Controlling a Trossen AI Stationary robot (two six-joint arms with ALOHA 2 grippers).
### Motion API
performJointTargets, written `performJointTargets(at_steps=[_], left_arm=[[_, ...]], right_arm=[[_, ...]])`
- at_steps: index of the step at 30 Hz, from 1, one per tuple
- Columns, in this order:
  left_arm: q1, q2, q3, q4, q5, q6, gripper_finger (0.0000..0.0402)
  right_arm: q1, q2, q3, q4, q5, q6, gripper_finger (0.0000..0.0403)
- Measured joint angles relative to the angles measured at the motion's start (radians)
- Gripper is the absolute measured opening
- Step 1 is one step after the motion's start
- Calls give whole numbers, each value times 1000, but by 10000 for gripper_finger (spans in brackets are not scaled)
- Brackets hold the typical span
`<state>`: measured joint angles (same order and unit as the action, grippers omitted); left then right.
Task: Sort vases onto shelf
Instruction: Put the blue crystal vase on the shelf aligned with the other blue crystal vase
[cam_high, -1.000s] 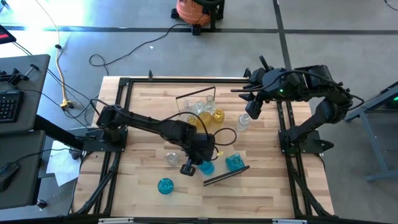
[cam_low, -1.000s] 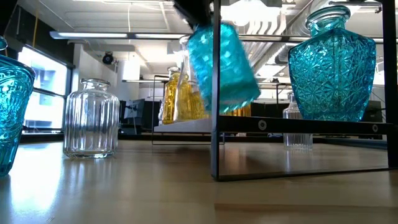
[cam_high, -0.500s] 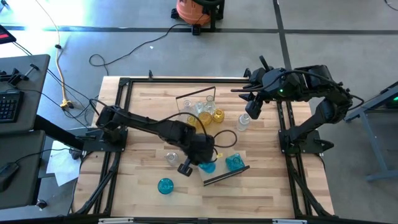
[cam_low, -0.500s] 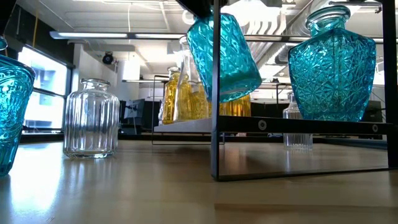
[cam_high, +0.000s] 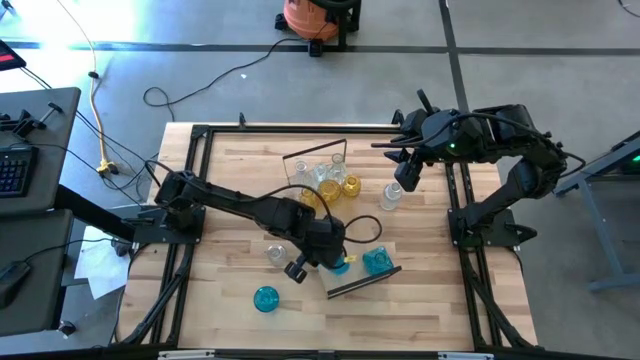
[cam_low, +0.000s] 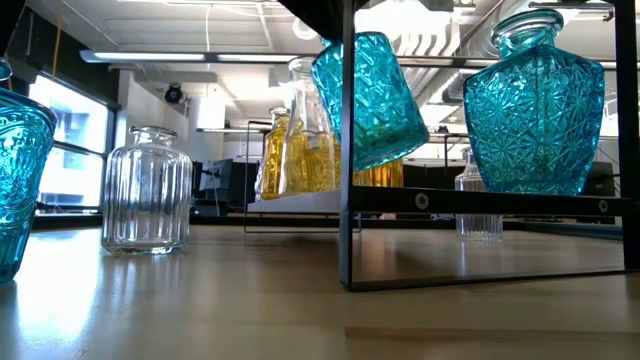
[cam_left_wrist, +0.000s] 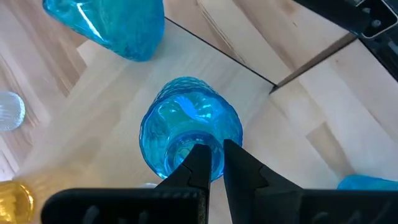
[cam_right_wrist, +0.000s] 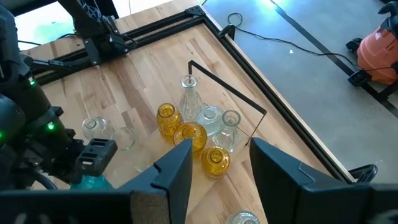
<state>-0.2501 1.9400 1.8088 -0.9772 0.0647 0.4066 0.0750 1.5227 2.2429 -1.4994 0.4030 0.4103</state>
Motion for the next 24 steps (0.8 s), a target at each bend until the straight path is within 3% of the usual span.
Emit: performJointTargets(at_steps=[10, 24], left_arm=[[-14, 42, 0, 3, 74, 29, 14], [-14, 44, 11, 4, 52, 15, 23]], right_arm=[[0, 0, 0, 0, -11, 8, 145], [0, 0, 0, 0, -34, 11, 145]])
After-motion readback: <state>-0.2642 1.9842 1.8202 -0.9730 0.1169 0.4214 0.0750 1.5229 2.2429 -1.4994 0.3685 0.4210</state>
